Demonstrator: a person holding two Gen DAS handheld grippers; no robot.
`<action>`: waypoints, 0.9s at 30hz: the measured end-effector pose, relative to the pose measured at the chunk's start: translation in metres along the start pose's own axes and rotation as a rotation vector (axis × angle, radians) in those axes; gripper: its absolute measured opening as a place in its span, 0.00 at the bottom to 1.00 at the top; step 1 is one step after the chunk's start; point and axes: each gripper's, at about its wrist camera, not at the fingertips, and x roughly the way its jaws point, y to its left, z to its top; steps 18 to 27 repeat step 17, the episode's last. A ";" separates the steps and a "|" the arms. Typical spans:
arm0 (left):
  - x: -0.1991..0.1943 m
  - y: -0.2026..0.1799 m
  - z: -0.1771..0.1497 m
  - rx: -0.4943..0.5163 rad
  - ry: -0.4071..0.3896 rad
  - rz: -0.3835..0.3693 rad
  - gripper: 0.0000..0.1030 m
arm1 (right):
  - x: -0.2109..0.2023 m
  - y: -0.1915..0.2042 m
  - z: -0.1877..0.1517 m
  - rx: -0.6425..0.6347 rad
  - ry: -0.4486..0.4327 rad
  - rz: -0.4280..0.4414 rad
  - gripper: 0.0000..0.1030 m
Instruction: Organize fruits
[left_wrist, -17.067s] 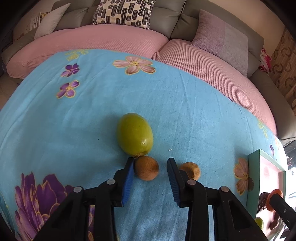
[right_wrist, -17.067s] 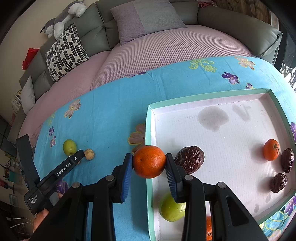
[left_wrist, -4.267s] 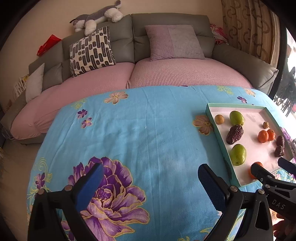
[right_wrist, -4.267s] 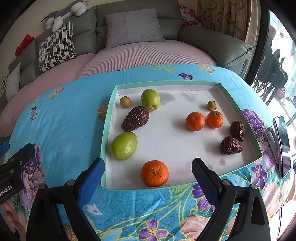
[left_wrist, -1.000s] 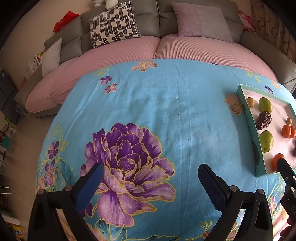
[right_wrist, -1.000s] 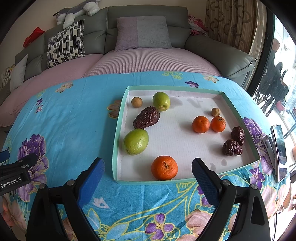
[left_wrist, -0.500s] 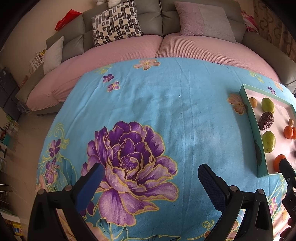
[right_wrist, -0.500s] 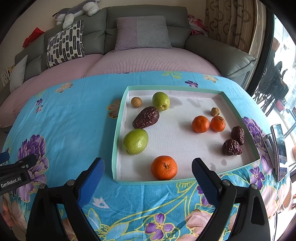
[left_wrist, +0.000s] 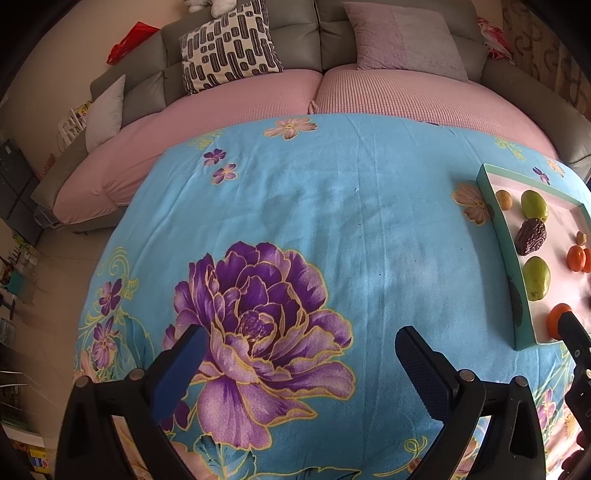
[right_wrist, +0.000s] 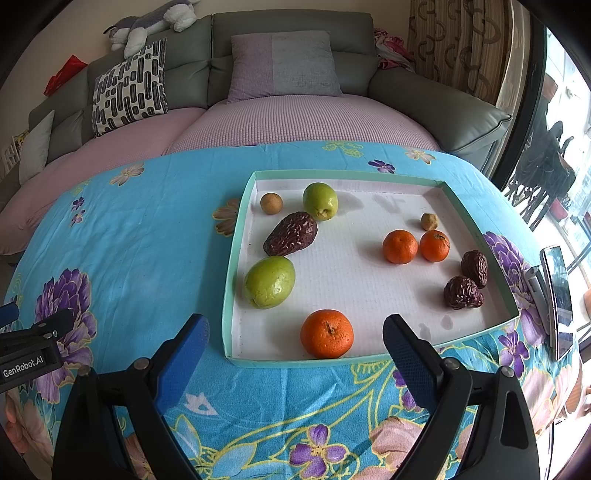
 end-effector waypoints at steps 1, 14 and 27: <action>0.000 0.000 0.000 0.000 0.000 0.001 1.00 | 0.000 0.000 0.000 0.000 0.000 0.000 0.93; 0.000 0.000 -0.001 0.009 0.002 0.021 1.00 | 0.000 -0.001 0.000 0.000 0.000 0.001 0.93; 0.000 0.001 -0.001 0.005 0.005 0.017 1.00 | 0.000 -0.001 0.000 0.000 0.000 0.000 0.93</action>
